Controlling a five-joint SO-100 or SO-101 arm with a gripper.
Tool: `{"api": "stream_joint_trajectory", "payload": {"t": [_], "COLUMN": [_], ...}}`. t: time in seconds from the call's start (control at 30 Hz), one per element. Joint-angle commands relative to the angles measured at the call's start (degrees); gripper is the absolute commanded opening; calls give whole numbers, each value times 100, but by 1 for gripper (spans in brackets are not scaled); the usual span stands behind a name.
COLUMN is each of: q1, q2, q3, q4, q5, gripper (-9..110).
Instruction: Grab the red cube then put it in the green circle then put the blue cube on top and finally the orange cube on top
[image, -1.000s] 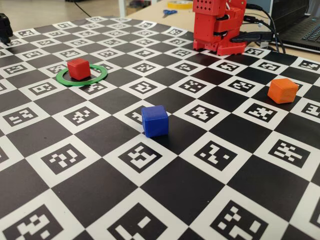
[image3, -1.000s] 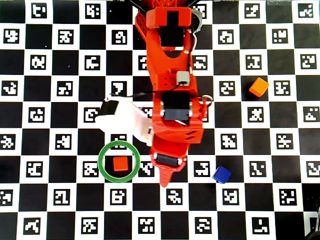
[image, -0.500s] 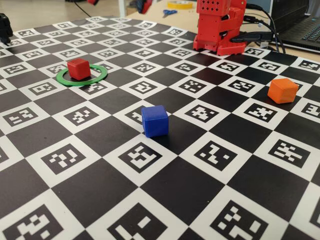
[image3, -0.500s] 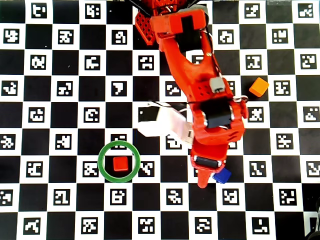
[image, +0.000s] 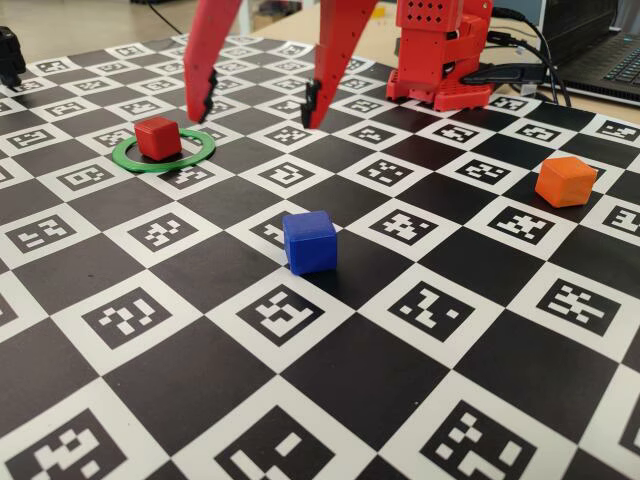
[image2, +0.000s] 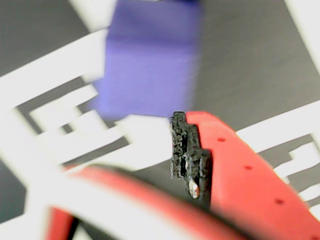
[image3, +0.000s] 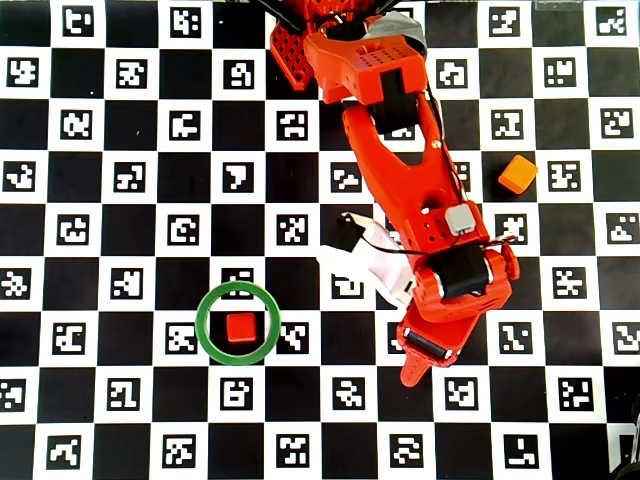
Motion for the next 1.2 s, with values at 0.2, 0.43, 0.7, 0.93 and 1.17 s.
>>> {"api": "stream_joint_trajectory", "payload": {"t": [0.2, 0.43, 0.7, 0.93, 1.17], "q1": [-422, -413, -316, -281, -193], "q2": [0, -255, -510, -527, -563], "q3": [-220, -264, -272, -299, -343], "q4": [-290, -501, -729, -729, -853], "q5": [44, 70, 53, 26, -9], "gripper": [36, 36, 36, 36, 36]}}
